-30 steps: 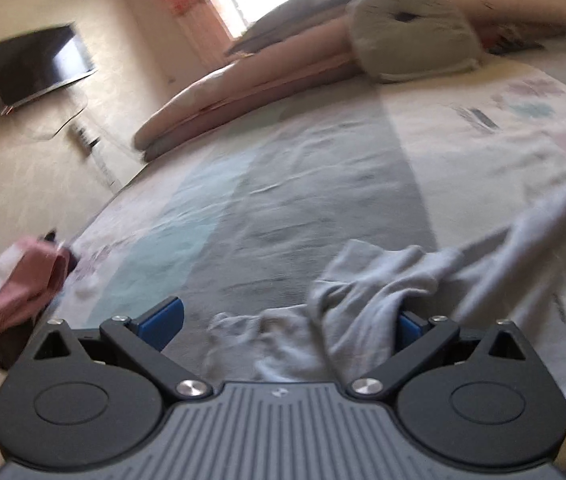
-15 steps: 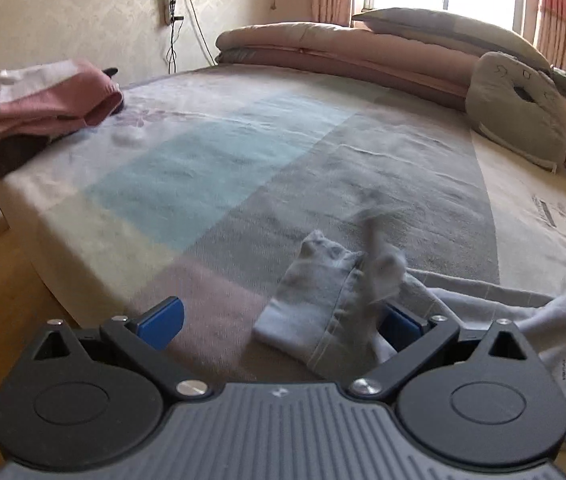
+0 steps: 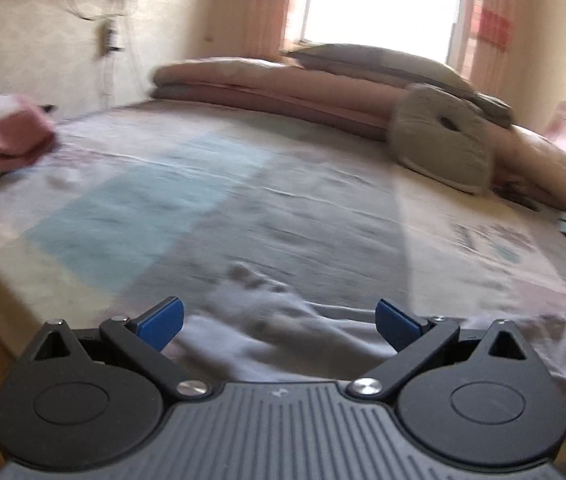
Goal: Fold clothes
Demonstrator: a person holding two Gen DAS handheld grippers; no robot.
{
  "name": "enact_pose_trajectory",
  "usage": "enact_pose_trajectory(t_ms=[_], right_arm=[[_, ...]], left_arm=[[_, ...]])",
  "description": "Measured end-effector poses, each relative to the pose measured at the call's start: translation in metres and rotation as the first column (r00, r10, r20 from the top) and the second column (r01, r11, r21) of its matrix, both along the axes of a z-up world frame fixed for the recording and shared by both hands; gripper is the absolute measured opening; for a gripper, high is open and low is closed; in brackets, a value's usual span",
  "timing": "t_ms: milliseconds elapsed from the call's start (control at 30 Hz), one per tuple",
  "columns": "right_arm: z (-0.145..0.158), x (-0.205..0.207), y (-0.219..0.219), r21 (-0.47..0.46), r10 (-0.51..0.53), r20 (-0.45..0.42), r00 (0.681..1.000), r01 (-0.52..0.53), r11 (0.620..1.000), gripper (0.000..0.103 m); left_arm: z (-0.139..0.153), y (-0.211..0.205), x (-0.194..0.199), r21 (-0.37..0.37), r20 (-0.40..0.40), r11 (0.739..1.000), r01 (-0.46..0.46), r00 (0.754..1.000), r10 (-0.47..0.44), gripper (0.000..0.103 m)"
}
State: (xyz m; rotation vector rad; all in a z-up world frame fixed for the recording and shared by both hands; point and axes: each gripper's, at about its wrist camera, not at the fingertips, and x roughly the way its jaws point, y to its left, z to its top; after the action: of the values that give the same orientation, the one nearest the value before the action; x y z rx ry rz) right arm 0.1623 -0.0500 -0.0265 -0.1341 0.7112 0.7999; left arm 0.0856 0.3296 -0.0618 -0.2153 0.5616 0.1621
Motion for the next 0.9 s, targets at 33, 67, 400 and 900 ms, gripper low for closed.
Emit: enact_pose_trajectory(t_ms=[33,67,400,900], right_arm=[[0.001,0.005,0.009,0.020,0.038,-0.018,0.999,-0.038,0.999,0.090],[0.003,0.011,0.017,0.038,0.076,-0.035,0.997,-0.074,0.997,0.080],[-0.010,0.052,0.128,-0.038,0.338,-0.062,0.939,-0.341,0.939,0.014],[-0.042,0.050,0.170,-0.193,0.488,-0.030,0.872,-0.484,0.853,0.033]], left_arm=[[-0.003,-0.002,0.004,-0.016,-0.014,1.000,0.027,1.000,-0.028,0.102],[-0.007,-0.004,0.008,-0.034,-0.038,0.998,0.045,0.998,-0.046,0.102],[-0.007,-0.016,-0.009,-0.053,-0.053,0.998,0.022,0.998,-0.025,0.102],[-0.001,-0.020,-0.011,-0.016,-0.034,1.000,0.020,0.999,-0.021,0.102]])
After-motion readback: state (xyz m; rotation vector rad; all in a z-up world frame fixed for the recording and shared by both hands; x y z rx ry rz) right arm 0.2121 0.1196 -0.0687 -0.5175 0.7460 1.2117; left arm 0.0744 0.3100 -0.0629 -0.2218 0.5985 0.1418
